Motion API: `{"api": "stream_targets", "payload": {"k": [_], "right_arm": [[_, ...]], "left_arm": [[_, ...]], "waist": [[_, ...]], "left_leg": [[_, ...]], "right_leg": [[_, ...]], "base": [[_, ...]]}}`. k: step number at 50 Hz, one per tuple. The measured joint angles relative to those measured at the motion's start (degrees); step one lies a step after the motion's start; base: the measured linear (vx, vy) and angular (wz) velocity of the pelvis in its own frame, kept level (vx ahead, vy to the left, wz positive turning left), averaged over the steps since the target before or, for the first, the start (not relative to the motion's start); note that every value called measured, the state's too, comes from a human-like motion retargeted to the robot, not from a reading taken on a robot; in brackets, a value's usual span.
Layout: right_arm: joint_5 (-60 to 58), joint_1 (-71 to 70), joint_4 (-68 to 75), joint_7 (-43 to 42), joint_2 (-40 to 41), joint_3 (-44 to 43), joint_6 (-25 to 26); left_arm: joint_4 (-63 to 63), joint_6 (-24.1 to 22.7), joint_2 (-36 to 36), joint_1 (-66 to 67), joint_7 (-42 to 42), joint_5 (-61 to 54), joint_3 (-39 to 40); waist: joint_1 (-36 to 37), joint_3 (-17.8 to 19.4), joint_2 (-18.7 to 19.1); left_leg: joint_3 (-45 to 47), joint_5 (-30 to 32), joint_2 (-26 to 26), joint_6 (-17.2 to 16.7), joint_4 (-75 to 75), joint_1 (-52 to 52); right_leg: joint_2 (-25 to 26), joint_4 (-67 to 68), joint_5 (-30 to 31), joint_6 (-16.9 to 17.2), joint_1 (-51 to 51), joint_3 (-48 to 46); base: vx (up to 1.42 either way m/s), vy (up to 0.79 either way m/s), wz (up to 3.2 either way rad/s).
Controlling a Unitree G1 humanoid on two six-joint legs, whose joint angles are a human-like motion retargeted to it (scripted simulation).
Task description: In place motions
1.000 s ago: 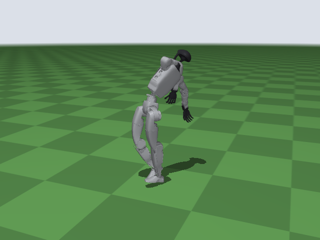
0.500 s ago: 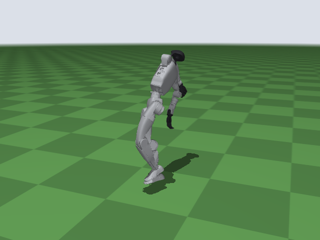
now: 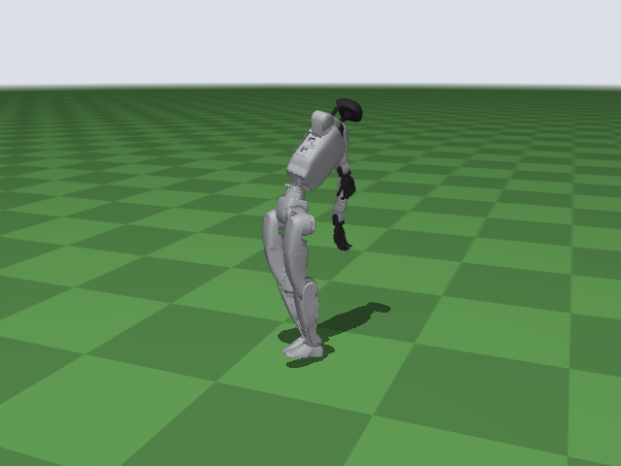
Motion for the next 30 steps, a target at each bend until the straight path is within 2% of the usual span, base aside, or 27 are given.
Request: {"api": "stream_targets", "payload": {"k": [3, 5, 8, 10, 13, 15, 20, 24, 28, 30], "right_arm": [[-6.74, -1.02, 7.57, -0.67, 0.00, 0.27, 0.34], [-11.89, -1.33, 11.73, -0.66, 0.00, 1.05, 0.09], [-19.07, -2.49, 17.58, 0.28, 0.00, -0.25, -0.36], [-21.96, -3.59, 21.85, -0.39, 0.00, -2.06, -0.76], [-22.35, -5.17, 26.67, -0.71, 0.00, -5.53, -1.29], [-21.38, -6.65, 30.40, -0.63, 0.00, -7.95, -0.91], [-15.89, -12.23, 37.30, -0.60, 0.00, -7.98, 0.04], [-12.06, -13.52, 39.37, -1.38, 0.00, -7.97, -0.04], [-10.71, -12.10, 37.88, -1.37, 0.00, -7.95, -1.43], [-11.07, -10.63, 35.49, -0.54, 0.00, -7.94, -2.71]], "left_arm": [[-4.59, -0.08, 0.00, 0.00, -0.03, 4.30, 0.00], [-7.75, -0.52, 0.00, 0.00, -0.81, 7.35, 0.00], [-12.55, -1.08, 0.00, 0.00, -2.89, 10.58, 0.00], [-16.11, -2.58, 0.00, 0.00, -5.66, 10.73, 0.00], [-23.18, -6.54, 0.00, 0.00, -10.33, 8.58, 0.00], [-27.88, -8.95, 0.00, 0.00, -13.46, 6.99, 0.00], [-36.41, -12.66, 0.00, 0.00, -19.47, 3.98, 0.00], [-39.82, -13.52, 0.00, 0.00, -22.98, 3.94, 0.00], [-38.44, -11.91, 0.00, 0.00, -24.58, 4.97, 0.00], [-35.84, -10.29, 0.00, 0.00, -24.33, 5.57, 0.00]], "waist": [[-1.59, -1.21, -0.31], [-2.86, -2.31, -0.43], [-5.29, -1.97, -0.57], [-7.53, -0.74, -0.61], [-12.03, 3.20, -0.30], [-14.70, 5.19, -0.35], [-18.53, 4.47, -0.54], [-17.22, 3.15, -0.49], [-14.08, 1.16, -0.54], [-12.00, 0.08, -0.56]], "left_leg": [[-2.35, 0.66, -0.15, 0.87, -1.17, 0.92], [-2.53, 0.94, 0.11, 1.06, -0.87, 1.08], [-4.22, 0.71, 1.94, 1.36, -0.49, 2.00], [-4.13, 0.65, 3.70, 1.28, -0.45, 2.61], [-2.28, 0.73, 7.61, 1.29, -1.30, 3.54], [-1.48, 1.19, 9.50, 1.08, -1.65, 3.44], [0.89, 2.04, 11.15, 0.72, -1.79, 1.39], [0.85, 1.79, 9.39, 1.18, -1.38, -0.33], [1.86, 1.34, 6.06, 1.54, -1.26, -0.77], [2.23, 1.34, 4.48, 1.50, -1.48, -0.93]], "right_leg": [[-0.32, 3.50, -0.41, 0.20, -0.33, -1.91], [-0.54, 7.68, 1.45, -0.28, -1.01, -3.62], [-0.79, 19.87, 12.11, 0.32, -5.67, -4.94], [0.12, 29.97, 18.93, -1.14, -11.49, -2.68], [-0.50, 45.47, 14.39, -4.47, -19.46, -5.64], [-1.15, 55.00, 11.55, -5.24, -25.29, -6.30], [-0.15, 66.02, 8.54, -3.26, -36.45, -4.23], [-1.60, 63.64, 8.45, -3.20, -36.45, -3.29], [-2.61, 54.74, 9.18, -2.13, -29.74, -1.97], [-1.97, 48.09, 9.86, -0.49, -25.25, -0.78]], "base": [[0.01, -0.01, 0.65], [0.26, -0.03, 0.39], [0.16, -0.01, 0.32], [-0.14, 0.09, 0.03], [-0.10, 0.14, -0.09], [-0.10, 0.02, 0.24], [-0.03, -0.04, 0.23], [0.05, -0.05, -0.28], [0.05, -0.03, -0.48], [0.08, -0.05, -0.44]]}}
